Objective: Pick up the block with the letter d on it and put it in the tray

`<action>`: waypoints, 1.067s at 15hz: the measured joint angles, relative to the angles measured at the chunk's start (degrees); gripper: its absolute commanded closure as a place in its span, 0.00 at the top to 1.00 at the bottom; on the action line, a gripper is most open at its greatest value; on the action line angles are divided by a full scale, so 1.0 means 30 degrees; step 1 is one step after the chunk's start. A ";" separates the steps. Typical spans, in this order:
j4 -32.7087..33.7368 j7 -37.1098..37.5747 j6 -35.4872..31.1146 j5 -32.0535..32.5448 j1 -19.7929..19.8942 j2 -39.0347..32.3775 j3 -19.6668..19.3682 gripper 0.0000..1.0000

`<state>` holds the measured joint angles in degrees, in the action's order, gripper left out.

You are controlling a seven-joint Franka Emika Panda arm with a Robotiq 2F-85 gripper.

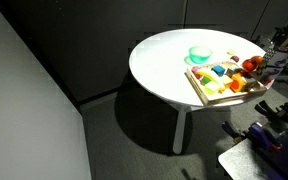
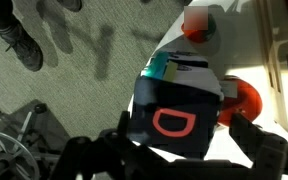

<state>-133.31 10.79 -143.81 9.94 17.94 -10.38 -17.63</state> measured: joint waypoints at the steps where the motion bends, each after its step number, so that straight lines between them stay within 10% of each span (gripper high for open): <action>1: 0.0001 -0.0007 -0.0096 0.0000 -0.0001 -0.0086 0.0000 1.00; 16: 0.0086 -0.0372 -0.0276 -0.0001 -0.0001 -0.0845 -0.0092 1.00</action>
<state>-133.05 9.67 -144.64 9.94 17.93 -12.91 -17.90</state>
